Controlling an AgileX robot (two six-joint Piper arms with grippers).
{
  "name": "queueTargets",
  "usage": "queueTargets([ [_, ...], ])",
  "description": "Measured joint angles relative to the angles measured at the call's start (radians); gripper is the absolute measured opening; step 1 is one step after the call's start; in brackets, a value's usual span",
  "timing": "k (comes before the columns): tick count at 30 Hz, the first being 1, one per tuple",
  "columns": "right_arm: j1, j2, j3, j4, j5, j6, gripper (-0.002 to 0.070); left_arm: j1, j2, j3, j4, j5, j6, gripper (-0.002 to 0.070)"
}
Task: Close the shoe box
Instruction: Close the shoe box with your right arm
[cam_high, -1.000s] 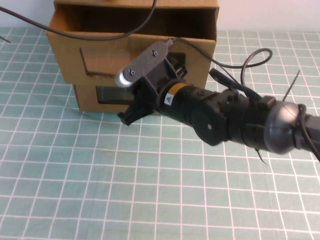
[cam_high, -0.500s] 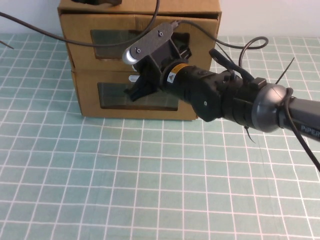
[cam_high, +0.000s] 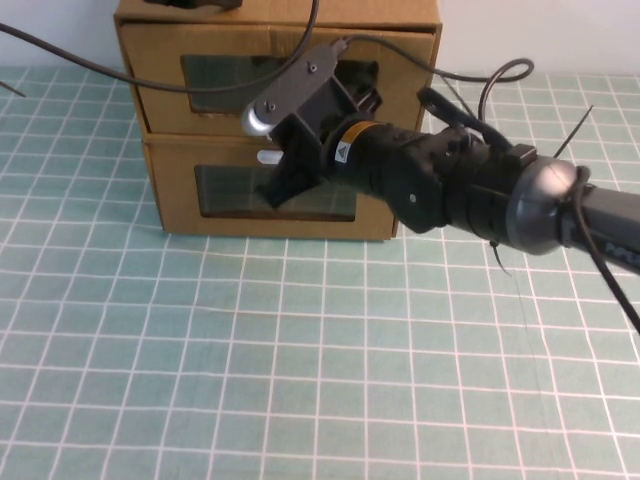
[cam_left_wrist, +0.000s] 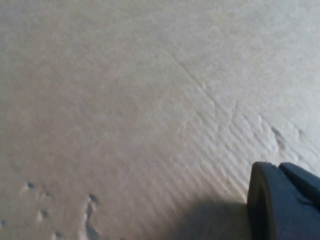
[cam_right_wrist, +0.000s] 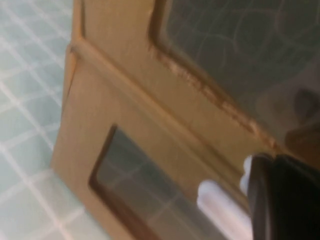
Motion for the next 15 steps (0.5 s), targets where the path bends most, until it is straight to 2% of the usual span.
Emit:
queueTargets([
  [7,0.045,-0.079,0.0,-0.159,0.296,-0.116,-0.0014,0.0,-0.056,0.008,0.032,0.034,-0.003,-0.0005],
  [11,0.087,-0.155,0.0,-0.164,0.475,-0.219,-0.0014,0.0,-0.126,0.009,0.035,0.04,-0.025,-0.0005],
  [15,0.096,-0.249,0.0,-0.101,0.589,-0.247,-0.0014,0.0,-0.206,0.009,0.035,0.07,-0.034,-0.0005],
])
